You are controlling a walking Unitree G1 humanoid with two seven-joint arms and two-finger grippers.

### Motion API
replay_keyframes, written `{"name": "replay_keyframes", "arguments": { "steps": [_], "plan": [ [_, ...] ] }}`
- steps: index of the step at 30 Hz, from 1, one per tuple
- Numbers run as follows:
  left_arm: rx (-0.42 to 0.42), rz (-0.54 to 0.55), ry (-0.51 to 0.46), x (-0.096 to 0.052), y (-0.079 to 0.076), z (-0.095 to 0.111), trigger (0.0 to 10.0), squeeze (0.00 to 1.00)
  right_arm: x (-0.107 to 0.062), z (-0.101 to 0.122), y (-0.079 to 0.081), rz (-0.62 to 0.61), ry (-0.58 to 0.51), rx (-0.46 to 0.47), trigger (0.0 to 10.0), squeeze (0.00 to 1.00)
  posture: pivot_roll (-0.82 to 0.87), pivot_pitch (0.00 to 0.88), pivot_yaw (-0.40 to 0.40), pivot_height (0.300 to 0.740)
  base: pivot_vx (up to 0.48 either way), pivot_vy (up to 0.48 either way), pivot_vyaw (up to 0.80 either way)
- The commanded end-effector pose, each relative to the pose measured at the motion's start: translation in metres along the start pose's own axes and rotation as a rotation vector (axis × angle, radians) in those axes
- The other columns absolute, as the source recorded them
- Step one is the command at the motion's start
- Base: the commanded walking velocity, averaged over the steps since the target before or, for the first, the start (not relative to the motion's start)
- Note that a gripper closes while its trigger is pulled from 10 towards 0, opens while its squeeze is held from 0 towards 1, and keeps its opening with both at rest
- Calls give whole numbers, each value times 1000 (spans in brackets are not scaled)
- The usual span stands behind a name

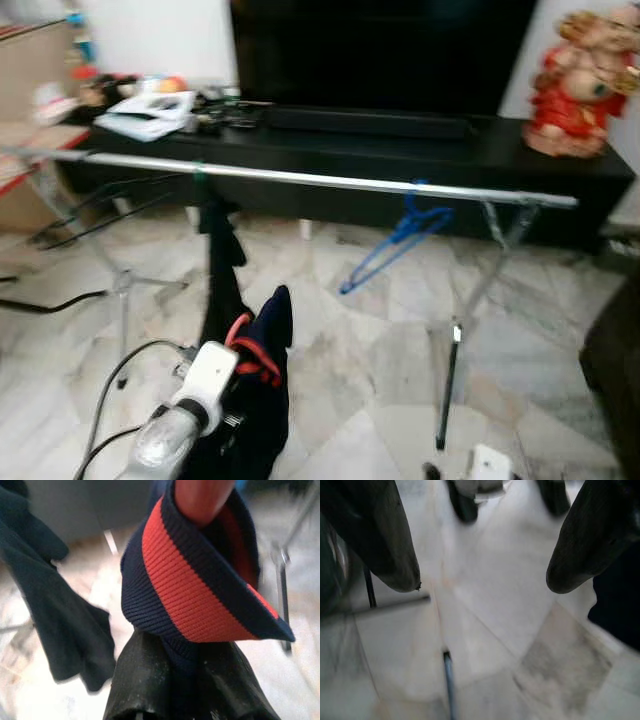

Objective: Hang hanger

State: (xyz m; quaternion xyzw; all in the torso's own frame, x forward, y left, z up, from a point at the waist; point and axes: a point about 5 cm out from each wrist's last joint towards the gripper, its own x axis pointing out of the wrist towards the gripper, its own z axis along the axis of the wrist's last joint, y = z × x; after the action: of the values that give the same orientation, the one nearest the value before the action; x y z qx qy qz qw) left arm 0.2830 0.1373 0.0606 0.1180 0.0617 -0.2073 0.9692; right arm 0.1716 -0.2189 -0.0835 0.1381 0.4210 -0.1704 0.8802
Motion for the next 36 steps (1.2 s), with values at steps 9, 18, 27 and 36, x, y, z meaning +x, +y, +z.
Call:
{"name": "replay_keyframes", "arguments": {
  "steps": [9,18,27,36],
  "plan": [
    [0,75,52,-14,22,-13,10000,0,3,11,27,77,-32,-2,10000,0,53,44,12,740,320,0,0],
    [-5,76,50,-13,23,-13,10000,0,3,11,28,75,-31,12,10000,0,55,50,6,740,320,0,0],
    [10,3,56,-13,17,-13,10000,0,4,11,27,74,-29,8,10000,0,54,52,3,740,315,0,0],
    [-9,22,31,-14,16,-10,10000,0,3,11,27,75,-27,1,10000,0,54,59,-1,740,0,0,0]
  ]
}}
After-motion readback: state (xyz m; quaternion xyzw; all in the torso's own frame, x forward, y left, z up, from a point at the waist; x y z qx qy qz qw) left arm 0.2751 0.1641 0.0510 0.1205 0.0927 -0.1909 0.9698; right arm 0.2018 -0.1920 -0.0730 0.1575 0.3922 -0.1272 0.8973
